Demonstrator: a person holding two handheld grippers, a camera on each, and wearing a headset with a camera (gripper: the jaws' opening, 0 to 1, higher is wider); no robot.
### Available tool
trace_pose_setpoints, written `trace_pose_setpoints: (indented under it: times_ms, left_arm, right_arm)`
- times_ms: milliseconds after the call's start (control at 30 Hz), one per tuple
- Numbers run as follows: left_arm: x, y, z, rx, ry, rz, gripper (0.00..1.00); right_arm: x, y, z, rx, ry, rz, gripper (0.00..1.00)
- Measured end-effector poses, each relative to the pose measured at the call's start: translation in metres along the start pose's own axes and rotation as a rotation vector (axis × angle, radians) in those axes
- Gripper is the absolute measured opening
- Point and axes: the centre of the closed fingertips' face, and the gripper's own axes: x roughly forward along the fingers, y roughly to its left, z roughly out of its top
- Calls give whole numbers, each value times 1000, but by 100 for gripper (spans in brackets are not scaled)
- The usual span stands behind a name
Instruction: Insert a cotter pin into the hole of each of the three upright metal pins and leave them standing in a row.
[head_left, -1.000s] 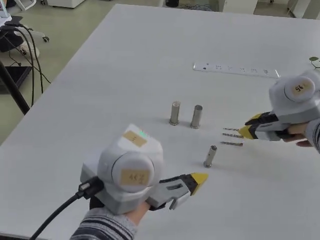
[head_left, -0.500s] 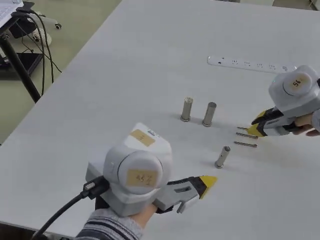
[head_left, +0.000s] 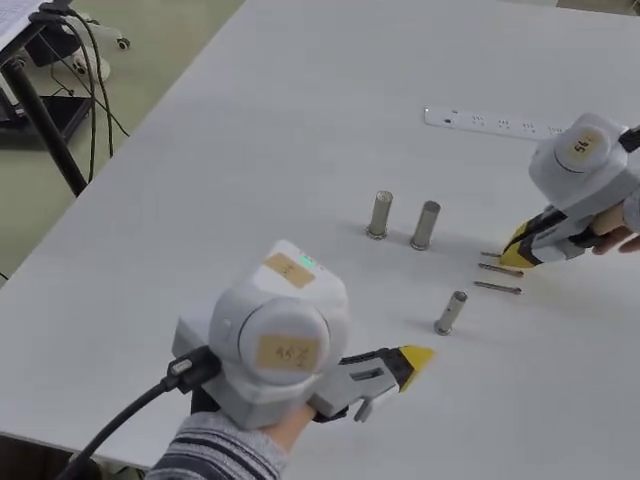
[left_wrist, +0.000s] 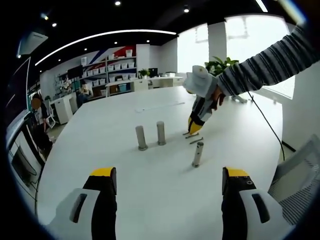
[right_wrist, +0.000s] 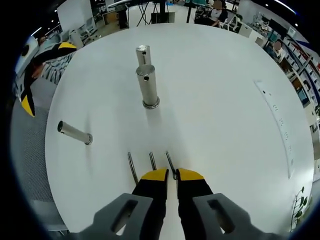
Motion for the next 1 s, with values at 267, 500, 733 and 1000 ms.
trace_pose_setpoints:
  times_ms: [267,500,733,1000]
  left_arm:
    - [0,-1,-2,9,8,-16,81]
    - [0,-2,-3,26,14,-20,78]
    - [-1,-3,-3,44,14,-20,76]
    - [0,-9,-1,61,5,-41,72]
  right_arm:
    - [3,-3,-1,-35,1,-22,0]
    - [1,4,-2,-42,-45,-56,0]
    - [-13,8,3,-82,-121,-112,0]
    - [-34,26,5,-187,-144,-171,0]
